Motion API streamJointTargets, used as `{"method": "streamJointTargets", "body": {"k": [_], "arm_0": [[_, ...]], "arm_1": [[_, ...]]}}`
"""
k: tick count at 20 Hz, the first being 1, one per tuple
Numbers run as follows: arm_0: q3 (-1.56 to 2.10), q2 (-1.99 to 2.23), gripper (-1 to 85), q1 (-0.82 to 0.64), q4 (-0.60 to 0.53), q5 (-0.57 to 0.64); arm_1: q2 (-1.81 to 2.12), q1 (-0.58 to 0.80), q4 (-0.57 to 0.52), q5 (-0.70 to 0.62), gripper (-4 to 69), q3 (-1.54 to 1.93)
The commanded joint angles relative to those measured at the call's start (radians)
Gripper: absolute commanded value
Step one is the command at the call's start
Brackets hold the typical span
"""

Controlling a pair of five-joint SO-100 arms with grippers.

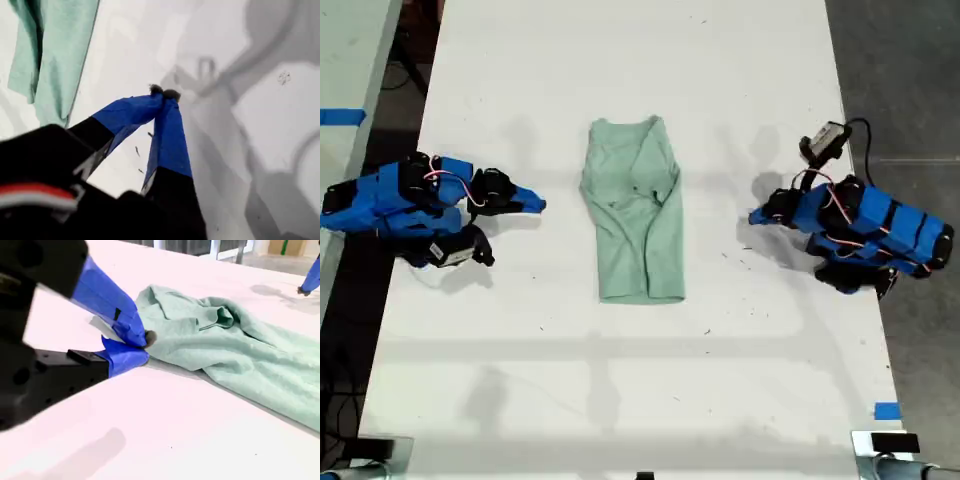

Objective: Fold t shirt

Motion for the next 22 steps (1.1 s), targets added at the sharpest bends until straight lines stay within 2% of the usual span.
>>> {"method": "streamJointTargets", "body": {"k": [1,4,5,7,14,16,17,19,22], "arm_0": [[-0.408,-0.518,0.0,0.078,0.018,-0.057],[-0.885,-1.058,0.0,0.256,0.083,-0.118],[-1.003,-1.201,0.0,0.308,0.078,-0.129],[-1.197,-1.448,0.0,0.373,0.071,-0.121],[-1.582,-1.960,1.0,0.391,0.043,-0.034],[-1.671,-2.069,16.5,0.408,0.057,-0.032],[-1.707,-2.109,22.2,0.417,0.078,-0.040],[-1.755,-2.164,23.2,0.426,0.104,-0.044],[-1.772,-2.226,21.1,0.419,0.104,-0.048]], "arm_1": [[-0.477,-0.080,-0.014,-0.018,-0.5,-0.405],[-0.827,-0.256,-0.107,0.025,-0.5,-0.703],[-0.917,-0.311,-0.156,0.034,-0.5,-0.749],[-1.117,-0.405,-0.187,0.049,-0.5,-0.870],[-1.640,-0.598,-0.215,0.094,0.7,-1.227],[-1.701,-0.629,-0.235,0.117,15.9,-1.250],[-1.724,-0.641,-0.236,0.123,19.9,-1.264],[-1.770,-0.653,-0.242,0.124,23.6,-1.287],[-1.848,-0.658,-0.270,0.123,23.0,-1.315]]}}
